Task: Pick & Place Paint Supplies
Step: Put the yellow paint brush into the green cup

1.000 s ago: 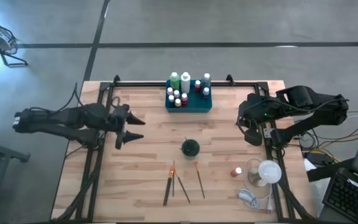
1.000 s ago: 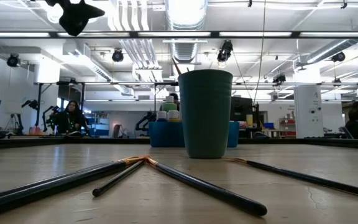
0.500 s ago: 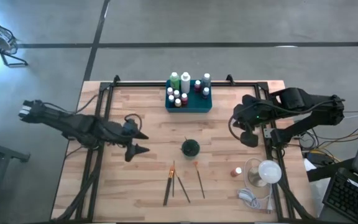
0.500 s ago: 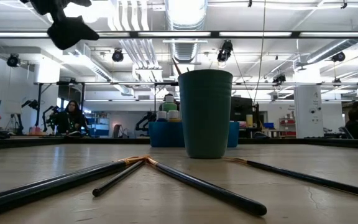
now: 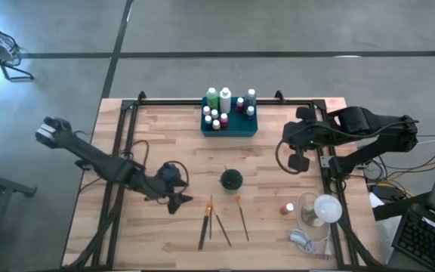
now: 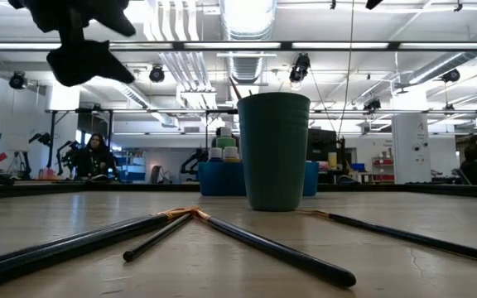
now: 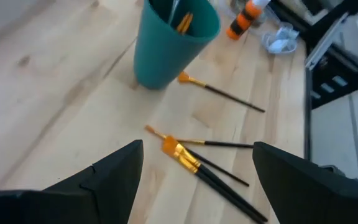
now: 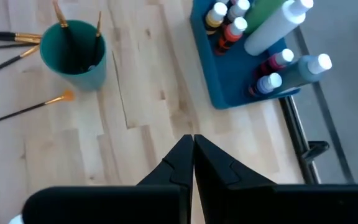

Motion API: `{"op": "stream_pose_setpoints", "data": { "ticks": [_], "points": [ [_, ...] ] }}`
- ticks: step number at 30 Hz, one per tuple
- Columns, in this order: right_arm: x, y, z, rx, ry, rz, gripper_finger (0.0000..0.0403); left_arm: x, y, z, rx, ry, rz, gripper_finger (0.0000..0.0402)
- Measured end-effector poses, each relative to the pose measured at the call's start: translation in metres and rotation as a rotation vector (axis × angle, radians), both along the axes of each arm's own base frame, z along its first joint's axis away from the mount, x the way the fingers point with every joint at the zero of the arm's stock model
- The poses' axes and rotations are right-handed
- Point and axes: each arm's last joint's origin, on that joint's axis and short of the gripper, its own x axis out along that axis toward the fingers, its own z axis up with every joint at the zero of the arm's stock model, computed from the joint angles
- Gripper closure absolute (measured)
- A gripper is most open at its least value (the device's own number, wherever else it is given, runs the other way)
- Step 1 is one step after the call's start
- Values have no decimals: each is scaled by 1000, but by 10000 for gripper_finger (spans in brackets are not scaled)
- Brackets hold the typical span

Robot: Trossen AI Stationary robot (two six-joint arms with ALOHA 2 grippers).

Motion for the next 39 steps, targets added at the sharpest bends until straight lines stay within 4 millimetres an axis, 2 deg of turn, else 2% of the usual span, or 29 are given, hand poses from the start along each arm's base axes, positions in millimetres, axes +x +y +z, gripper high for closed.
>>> {"op": "stream_pose_setpoints", "data": {
  "ticks": [8, 17, 30, 39],
  "points": [
    [-1, 0, -1, 5, 18, 13, 394, 21, -18, -21, -14, 81, 19, 94],
    [-3, 0, -1, -11, 42, 28, 394, 41, -26, -37, -102, 119, 210, 95],
    [-3, 0, -1, -41, 53, 75, 394, 86, -51, -50, -105, 177, 212, 126],
    [-3, 0, -1, -49, 56, 87, 394, 87, -51, -47, -101, 316, 274, 129]
  ]
}}
